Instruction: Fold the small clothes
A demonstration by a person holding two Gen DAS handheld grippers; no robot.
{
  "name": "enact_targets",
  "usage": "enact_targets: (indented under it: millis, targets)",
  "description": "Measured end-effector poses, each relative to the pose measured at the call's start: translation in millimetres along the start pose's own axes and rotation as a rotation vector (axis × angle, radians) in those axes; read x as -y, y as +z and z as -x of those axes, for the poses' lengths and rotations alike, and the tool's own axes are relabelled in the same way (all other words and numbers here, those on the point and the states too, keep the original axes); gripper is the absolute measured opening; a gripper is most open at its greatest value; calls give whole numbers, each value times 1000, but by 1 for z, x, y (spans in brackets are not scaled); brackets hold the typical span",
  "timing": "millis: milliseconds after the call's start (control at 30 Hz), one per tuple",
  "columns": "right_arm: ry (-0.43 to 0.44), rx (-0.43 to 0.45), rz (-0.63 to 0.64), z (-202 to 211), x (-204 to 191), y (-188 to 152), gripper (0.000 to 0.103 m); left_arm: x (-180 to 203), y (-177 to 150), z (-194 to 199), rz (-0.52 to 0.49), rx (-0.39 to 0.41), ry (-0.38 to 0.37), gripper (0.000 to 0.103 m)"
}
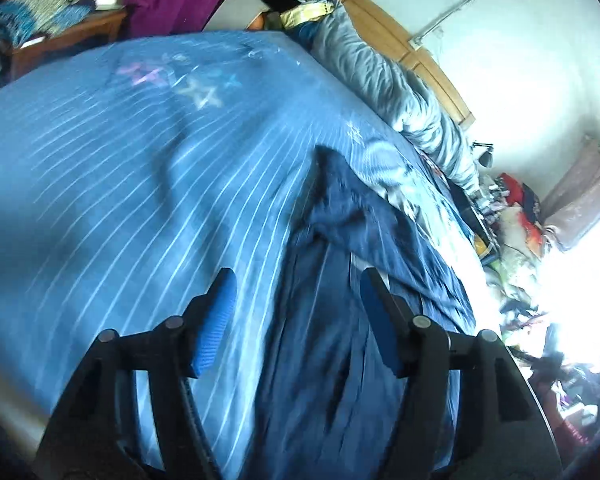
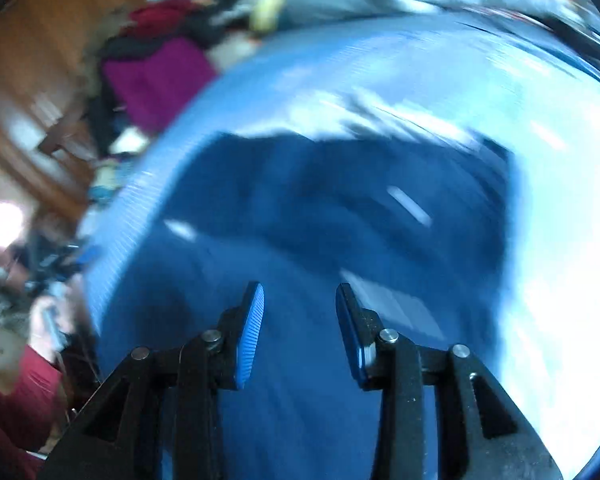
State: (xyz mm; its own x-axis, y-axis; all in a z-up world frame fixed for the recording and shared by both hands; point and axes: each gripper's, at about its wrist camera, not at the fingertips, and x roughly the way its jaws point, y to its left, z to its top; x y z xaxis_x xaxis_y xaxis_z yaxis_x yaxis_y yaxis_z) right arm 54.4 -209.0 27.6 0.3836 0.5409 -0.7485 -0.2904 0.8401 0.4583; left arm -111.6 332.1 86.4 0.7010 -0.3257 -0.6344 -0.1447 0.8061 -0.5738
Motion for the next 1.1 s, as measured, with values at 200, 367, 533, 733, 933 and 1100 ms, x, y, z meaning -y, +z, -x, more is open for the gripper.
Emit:
enact_targets:
  millis: [200,367,533,733,933,1100]
  targets:
    - [-127,-87,-182,65,51,-144,43,-31,-44,23,68,-120,10,63]
    - [-34,-199,-268,40,65,-202,43,-36,-64,15,90,-193,13,64]
    - [8,-288,-220,14,52,-227,58,-32,-77,10,58,-265,11,64]
    - [43,-313,-244,-3,44,-236,58,-40,-88,18,41,-314,18,64]
    - [50,-337,-253,-20,33,-238,58,-33,-105,5,-26,-399,1,64]
    - [53,-346,-259,-24,39,-245,58,-30,-118,-3,-71,-458,-1,62]
